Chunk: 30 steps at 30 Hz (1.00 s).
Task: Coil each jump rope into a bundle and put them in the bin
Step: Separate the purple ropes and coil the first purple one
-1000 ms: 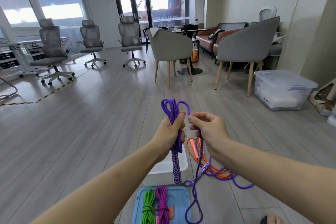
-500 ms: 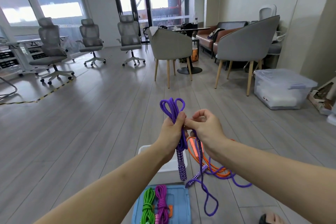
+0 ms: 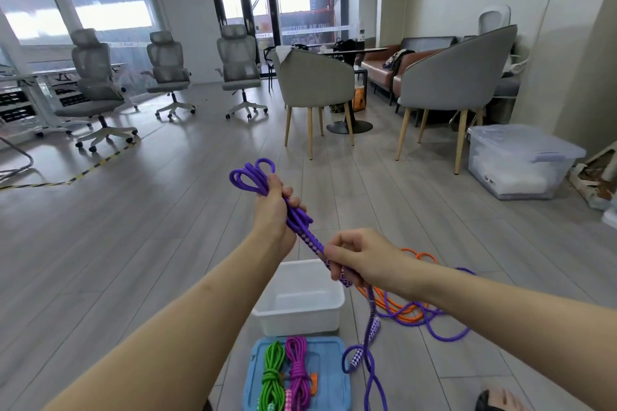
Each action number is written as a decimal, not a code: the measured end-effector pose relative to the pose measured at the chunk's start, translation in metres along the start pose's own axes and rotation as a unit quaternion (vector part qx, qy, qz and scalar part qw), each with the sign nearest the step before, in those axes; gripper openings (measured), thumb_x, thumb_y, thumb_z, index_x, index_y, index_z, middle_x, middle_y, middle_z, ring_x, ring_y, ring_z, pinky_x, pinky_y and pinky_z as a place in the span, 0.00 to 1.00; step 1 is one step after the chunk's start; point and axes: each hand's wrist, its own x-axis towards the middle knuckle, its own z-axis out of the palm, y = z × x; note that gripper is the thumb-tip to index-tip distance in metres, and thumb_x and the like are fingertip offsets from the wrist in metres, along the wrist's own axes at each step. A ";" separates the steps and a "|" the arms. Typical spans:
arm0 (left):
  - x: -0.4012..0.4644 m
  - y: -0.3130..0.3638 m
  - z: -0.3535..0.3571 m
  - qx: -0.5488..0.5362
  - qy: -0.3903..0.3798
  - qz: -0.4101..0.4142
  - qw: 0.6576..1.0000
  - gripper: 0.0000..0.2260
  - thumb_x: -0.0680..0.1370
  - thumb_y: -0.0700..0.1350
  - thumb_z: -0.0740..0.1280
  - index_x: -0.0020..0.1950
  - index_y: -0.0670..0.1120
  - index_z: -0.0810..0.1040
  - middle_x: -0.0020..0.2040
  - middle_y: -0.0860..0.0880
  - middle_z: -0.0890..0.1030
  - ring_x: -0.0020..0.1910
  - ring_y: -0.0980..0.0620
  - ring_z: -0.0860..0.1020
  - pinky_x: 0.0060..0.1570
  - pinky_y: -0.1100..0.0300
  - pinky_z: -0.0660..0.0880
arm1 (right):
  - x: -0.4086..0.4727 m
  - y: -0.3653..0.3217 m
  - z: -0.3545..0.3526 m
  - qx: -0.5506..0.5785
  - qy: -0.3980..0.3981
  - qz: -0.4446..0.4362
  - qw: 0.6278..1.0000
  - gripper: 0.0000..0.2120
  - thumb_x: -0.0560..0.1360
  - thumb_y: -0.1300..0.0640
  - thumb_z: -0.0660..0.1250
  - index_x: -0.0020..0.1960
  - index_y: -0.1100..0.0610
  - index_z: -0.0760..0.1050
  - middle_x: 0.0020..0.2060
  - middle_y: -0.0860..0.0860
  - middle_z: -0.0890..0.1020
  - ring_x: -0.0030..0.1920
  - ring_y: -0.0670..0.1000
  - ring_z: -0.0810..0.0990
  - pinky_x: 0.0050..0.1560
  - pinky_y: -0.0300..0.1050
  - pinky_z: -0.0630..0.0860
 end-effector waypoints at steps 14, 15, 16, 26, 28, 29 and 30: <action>-0.018 0.010 -0.023 0.356 -0.169 0.035 0.918 0.13 0.84 0.50 0.64 0.47 0.41 0.72 0.35 0.45 0.76 0.28 0.48 0.79 0.29 0.57 0.76 | -0.003 0.010 -0.039 -0.312 0.117 -0.181 0.925 0.05 0.82 0.47 0.65 0.52 0.46 0.78 0.34 0.41 0.77 0.36 0.45 0.74 0.38 0.45 0.72; -0.020 0.008 -0.023 0.364 -0.176 0.024 0.914 0.14 0.84 0.50 0.63 0.51 0.39 0.73 0.37 0.43 0.79 0.33 0.44 0.83 0.32 0.56 0.80 | -0.002 0.008 -0.040 -0.333 0.129 -0.194 0.914 0.05 0.82 0.45 0.64 0.53 0.44 0.78 0.34 0.39 0.77 0.37 0.45 0.75 0.38 0.47 0.74; -0.022 0.007 -0.022 0.368 -0.187 0.011 0.911 0.15 0.85 0.50 0.63 0.56 0.36 0.74 0.40 0.42 0.82 0.39 0.41 0.86 0.36 0.53 0.82 | -0.001 0.006 -0.039 -0.355 0.136 -0.206 0.902 0.07 0.81 0.43 0.63 0.53 0.43 0.78 0.35 0.38 0.77 0.38 0.45 0.76 0.39 0.48 0.76; -0.039 -0.005 -0.015 0.389 -0.282 -0.060 0.875 0.19 0.85 0.51 0.61 0.62 0.34 0.72 0.47 0.38 0.85 0.44 0.37 0.86 0.49 0.45 0.84 | 0.005 0.001 -0.032 -0.441 0.186 -0.266 0.837 0.13 0.79 0.40 0.62 0.52 0.45 0.82 0.45 0.43 0.81 0.42 0.48 0.81 0.39 0.50 0.78; -0.041 -0.008 -0.012 0.393 -0.291 -0.074 0.869 0.19 0.85 0.51 0.61 0.60 0.33 0.73 0.42 0.38 0.83 0.37 0.40 0.84 0.46 0.47 0.84 | 0.006 0.002 -0.034 -0.450 0.198 -0.263 0.830 0.09 0.79 0.43 0.67 0.51 0.45 0.83 0.45 0.42 0.82 0.43 0.48 0.81 0.40 0.50 0.78; -0.042 -0.010 -0.010 0.390 -0.292 -0.090 0.869 0.19 0.85 0.51 0.61 0.57 0.34 0.74 0.39 0.40 0.79 0.33 0.44 0.80 0.43 0.48 0.83 | 0.006 0.003 -0.035 -0.452 0.199 -0.256 0.831 0.08 0.78 0.43 0.68 0.51 0.45 0.83 0.45 0.43 0.83 0.43 0.48 0.81 0.41 0.50 0.78; -0.043 -0.012 -0.008 0.389 -0.292 -0.112 0.866 0.17 0.85 0.52 0.62 0.54 0.37 0.74 0.36 0.43 0.75 0.30 0.47 0.76 0.39 0.50 0.82 | 0.007 0.005 -0.037 -0.453 0.201 -0.247 0.833 0.09 0.78 0.42 0.69 0.50 0.46 0.83 0.43 0.43 0.83 0.43 0.48 0.81 0.41 0.50 0.78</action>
